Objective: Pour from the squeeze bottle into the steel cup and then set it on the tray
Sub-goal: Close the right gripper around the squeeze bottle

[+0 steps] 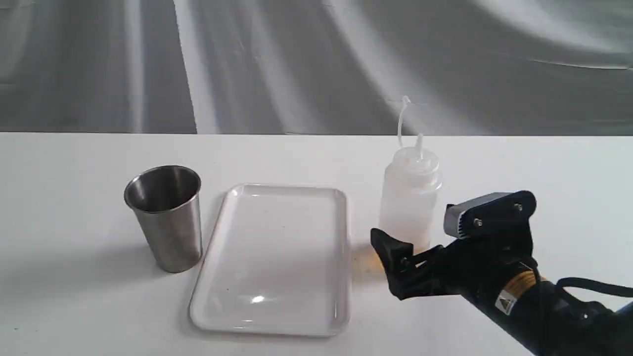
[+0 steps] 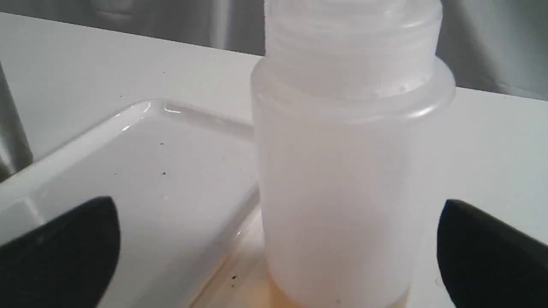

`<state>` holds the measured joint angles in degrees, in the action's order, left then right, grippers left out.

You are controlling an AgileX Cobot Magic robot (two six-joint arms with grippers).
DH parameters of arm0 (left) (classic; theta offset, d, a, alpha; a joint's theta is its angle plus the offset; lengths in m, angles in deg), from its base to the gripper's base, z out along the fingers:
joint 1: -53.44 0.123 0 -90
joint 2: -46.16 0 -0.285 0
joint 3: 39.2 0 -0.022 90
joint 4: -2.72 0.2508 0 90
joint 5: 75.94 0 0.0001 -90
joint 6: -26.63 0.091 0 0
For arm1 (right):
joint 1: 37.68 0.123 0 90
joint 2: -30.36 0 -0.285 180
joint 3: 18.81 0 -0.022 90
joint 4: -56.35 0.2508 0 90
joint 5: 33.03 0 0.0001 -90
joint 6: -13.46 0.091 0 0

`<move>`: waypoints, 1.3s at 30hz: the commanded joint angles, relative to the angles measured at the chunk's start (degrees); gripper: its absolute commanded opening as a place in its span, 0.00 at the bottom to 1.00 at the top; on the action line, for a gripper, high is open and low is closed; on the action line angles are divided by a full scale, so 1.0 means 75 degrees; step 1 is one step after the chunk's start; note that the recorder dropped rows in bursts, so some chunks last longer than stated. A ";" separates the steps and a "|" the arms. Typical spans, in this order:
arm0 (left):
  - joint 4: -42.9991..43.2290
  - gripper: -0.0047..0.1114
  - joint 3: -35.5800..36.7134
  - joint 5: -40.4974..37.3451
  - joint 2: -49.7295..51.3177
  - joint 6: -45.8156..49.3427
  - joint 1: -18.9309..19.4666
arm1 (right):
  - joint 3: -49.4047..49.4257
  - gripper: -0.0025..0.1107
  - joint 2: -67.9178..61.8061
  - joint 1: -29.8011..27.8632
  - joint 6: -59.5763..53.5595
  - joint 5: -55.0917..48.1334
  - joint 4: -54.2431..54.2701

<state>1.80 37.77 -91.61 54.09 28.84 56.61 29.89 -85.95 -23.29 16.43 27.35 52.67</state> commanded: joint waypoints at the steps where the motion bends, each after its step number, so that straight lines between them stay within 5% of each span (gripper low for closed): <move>1: -0.0006 0.04 0.0034 0.0058 -0.0020 -0.0030 -0.0062 | -0.0229 0.95 -0.0247 -0.0072 0.0011 0.0006 0.0067; 39: -0.0006 0.04 0.0034 0.0058 -0.0020 -0.0009 -0.0062 | -0.1913 0.95 -0.2571 -0.0696 -0.0165 0.0507 -0.0609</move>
<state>1.80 37.77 -91.61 54.09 28.84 56.61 15.78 -104.69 -27.99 15.37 29.42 49.01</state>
